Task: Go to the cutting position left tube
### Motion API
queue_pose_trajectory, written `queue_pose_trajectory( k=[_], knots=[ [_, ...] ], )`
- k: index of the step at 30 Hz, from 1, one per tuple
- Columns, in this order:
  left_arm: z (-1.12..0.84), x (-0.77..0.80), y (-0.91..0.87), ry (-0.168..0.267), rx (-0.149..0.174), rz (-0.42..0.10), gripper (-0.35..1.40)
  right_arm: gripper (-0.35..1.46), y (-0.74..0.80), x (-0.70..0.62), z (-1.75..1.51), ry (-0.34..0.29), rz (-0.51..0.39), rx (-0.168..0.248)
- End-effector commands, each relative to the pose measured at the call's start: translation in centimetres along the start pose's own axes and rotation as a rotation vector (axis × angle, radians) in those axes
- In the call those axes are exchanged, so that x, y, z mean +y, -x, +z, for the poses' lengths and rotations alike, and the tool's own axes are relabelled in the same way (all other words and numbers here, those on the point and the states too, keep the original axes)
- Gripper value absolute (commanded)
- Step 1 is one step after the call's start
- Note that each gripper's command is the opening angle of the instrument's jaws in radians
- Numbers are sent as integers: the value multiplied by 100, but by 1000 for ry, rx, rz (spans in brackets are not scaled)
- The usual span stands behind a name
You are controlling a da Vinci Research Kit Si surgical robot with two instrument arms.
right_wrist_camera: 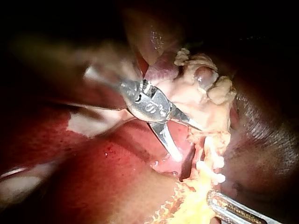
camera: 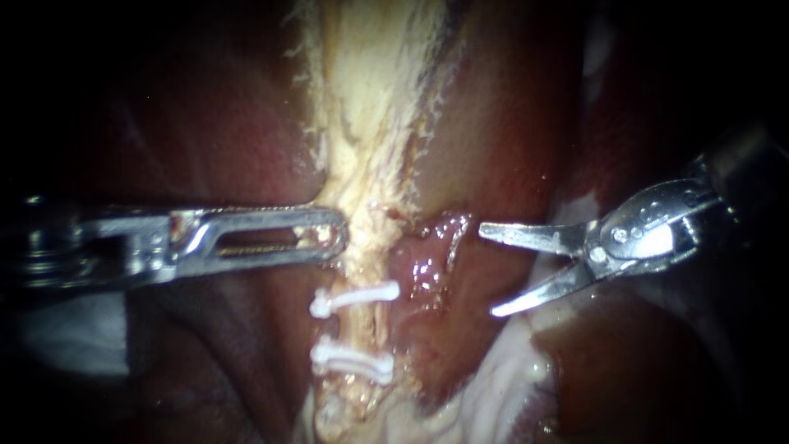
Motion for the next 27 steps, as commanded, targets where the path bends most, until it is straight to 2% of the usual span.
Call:
queue_pose_trajectory(
  k=[1,6,14,22,27],
  knots=[
    [-1,0,0,0,0,0,-33,141,0,0,0,0,0,0],
    [-10,1,1,-3,5,0,-32,143,1,-6,2,-17,12,15],
    [-34,3,-1,-8,11,-4,-30,143,4,-17,16,-57,66,12],
    [-57,-7,1,-5,8,-8,-28,143,-1,-40,52,-142,155,19],
    [-65,-7,4,-7,-1,-9,-28,143,-6,-54,79,-195,222,22]
  ],
)
